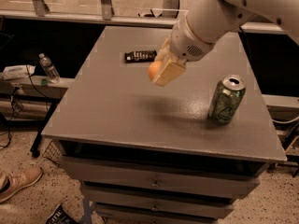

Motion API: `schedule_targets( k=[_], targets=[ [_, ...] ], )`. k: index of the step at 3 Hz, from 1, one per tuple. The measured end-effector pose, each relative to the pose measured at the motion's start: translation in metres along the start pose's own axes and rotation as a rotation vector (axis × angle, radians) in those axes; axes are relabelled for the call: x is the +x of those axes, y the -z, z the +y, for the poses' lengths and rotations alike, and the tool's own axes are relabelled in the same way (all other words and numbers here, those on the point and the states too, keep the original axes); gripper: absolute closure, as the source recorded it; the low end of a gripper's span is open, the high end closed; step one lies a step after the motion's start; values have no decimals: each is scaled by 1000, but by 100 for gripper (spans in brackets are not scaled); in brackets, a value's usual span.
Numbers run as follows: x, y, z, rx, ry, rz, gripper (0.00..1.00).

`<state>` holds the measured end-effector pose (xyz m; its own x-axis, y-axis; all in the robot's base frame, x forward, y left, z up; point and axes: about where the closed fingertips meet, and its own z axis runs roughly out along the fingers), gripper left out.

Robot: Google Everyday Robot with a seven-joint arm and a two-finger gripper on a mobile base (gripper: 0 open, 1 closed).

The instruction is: Move orange near rxbar chocolate

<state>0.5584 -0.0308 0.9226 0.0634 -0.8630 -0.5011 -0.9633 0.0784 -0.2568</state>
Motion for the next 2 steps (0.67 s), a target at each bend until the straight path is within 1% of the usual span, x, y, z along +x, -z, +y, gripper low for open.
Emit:
schedule_targets(
  k=[1,2],
  targets=[
    [15,6,-35,65,-30,-19,100],
    [34,12,-75,121,-70,-71,100]
  ],
)
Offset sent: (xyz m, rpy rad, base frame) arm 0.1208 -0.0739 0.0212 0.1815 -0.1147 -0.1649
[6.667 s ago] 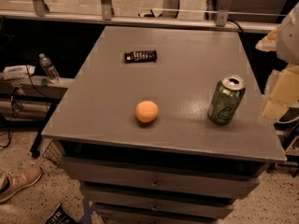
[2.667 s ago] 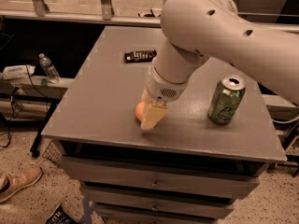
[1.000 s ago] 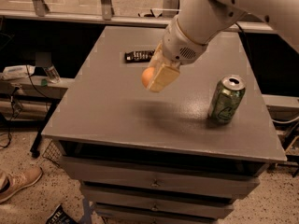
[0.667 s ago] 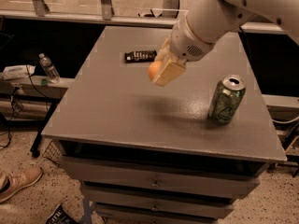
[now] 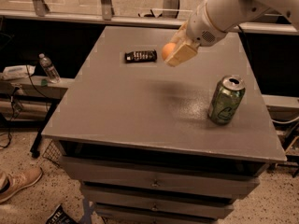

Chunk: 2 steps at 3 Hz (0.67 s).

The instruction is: Move orange near rxbar chocolate

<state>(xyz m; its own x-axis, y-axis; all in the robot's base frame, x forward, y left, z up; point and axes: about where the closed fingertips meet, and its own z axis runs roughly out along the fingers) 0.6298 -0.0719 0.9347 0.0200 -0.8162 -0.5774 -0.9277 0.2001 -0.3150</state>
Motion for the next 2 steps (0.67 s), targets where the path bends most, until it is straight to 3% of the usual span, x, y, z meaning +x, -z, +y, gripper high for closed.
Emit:
schedule_targets(
  k=[1,2],
  targets=[
    [20,-3,-33,27,-48,-65,100],
    [42,-21,-56,16,-103,-132,100]
  ],
)
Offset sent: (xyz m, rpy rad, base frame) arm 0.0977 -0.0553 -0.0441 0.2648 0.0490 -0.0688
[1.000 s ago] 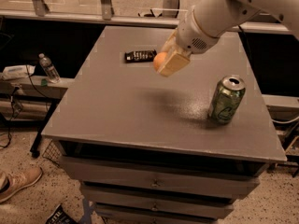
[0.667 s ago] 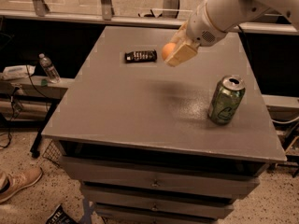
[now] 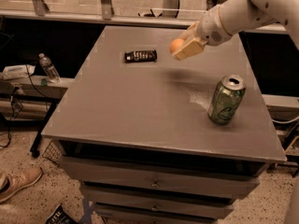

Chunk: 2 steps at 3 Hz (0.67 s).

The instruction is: Move orange near rxbar chocolate

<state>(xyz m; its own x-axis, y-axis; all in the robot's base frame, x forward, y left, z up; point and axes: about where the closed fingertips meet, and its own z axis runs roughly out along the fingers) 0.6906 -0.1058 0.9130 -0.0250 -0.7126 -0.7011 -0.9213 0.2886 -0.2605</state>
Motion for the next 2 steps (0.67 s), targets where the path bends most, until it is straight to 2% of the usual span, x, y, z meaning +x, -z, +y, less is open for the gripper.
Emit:
schedule_targets(
  k=[2],
  targets=[
    [21,-45,-28,-69,-62,-63,100]
  ],
)
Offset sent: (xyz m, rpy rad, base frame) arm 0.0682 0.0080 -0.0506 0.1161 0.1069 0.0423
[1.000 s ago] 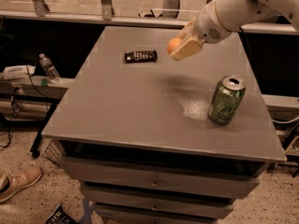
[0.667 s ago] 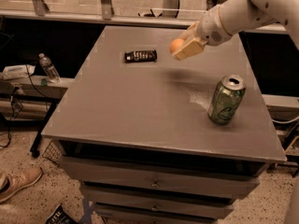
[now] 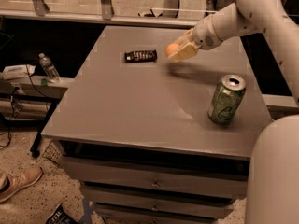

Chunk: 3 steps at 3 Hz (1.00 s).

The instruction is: Move orange near rxbar chocolate

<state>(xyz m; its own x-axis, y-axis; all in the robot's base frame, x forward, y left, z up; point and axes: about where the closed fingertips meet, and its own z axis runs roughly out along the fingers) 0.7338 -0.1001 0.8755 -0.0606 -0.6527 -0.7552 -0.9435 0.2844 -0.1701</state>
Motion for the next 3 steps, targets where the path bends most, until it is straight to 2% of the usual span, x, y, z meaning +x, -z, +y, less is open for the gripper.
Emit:
schedule_targets(
  k=[2,3],
  targets=[
    [-9,-38,-4,-57,12,-22,100],
    [-7,-51,-3,-77,-2,-24,100]
  ],
)
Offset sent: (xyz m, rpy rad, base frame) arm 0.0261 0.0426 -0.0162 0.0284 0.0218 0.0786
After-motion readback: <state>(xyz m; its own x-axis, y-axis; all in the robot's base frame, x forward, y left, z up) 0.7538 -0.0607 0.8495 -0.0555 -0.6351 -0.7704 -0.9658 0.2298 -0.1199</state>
